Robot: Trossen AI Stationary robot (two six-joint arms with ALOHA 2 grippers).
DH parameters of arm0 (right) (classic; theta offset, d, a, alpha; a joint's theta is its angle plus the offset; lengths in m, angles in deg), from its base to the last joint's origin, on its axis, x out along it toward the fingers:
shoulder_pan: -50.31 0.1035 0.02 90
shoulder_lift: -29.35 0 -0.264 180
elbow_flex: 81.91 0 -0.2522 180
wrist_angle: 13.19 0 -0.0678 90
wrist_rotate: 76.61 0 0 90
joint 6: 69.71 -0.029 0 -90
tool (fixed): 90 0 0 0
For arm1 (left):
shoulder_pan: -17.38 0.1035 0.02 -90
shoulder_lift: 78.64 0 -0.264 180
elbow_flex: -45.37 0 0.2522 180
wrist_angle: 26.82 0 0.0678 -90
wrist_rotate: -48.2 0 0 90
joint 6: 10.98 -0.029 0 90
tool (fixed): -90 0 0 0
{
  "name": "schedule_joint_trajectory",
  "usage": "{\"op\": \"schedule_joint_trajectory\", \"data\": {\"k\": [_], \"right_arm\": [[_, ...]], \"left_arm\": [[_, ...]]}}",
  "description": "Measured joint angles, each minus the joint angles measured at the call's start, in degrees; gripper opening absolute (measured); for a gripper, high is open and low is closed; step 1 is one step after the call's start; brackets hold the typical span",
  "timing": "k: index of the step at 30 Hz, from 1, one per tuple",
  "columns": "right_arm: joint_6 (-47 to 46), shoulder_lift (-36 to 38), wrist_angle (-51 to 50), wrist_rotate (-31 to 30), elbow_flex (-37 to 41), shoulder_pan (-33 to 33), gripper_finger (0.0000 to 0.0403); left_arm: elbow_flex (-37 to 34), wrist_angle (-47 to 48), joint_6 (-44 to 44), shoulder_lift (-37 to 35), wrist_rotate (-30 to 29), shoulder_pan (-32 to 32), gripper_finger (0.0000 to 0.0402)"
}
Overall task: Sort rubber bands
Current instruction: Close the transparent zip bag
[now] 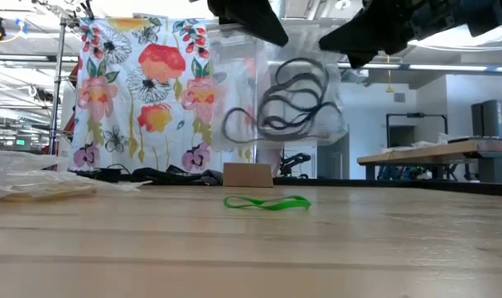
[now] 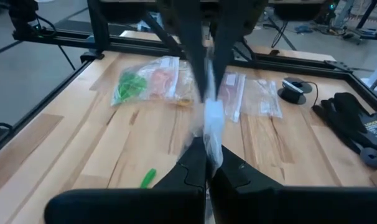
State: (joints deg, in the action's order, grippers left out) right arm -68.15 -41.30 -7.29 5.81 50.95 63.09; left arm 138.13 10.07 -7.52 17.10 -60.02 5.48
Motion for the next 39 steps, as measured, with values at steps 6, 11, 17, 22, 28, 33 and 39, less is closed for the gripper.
{"op": "schedule_joint_trajectory", "data": {"k": [6,11,17,22,28,33,39], "right_arm": [[-4.1,1.1,-1.8,0.0,0.0,-0.7,0.0060],[-2.8,3.8,-5.9,0.0,0.0,-0.5,0.0115],[-4.4,9.4,-12.0,0.0,0.0,-0.5,0.0145],[-6.8,11.2,-18.0,0.0,0.0,0.2,0.0141],[-8.3,9.1,-17.7,0.0,0.0,0.7,0.0133],[-10.6,8.4,-18.1,0.0,0.0,0.7,0.0133],[-13.3,6.7,-14.8,0.0,0.0,2.4,0.0133]], "left_arm": [[0.0,0.9,0.2,0.0,-2.2,0.6,0.0001],[0.0,4.6,0.1,-3.4,-8.2,1.1,0.0000],[0.0,14.8,2.4,-11.5,-10.6,2.4,0.0000],[0.0,30.4,10.5,-18.6,-4.0,1.4,0.0000],[0.0,34.9,26.7,-24.8,8.5,-6.7,0.0000],[0.0,34.5,44.2,-25.3,7.1,-22.6,0.0000],[-1.5,30.2,61.6,-19.7,-3.7,-40.8,0.0000]]}}
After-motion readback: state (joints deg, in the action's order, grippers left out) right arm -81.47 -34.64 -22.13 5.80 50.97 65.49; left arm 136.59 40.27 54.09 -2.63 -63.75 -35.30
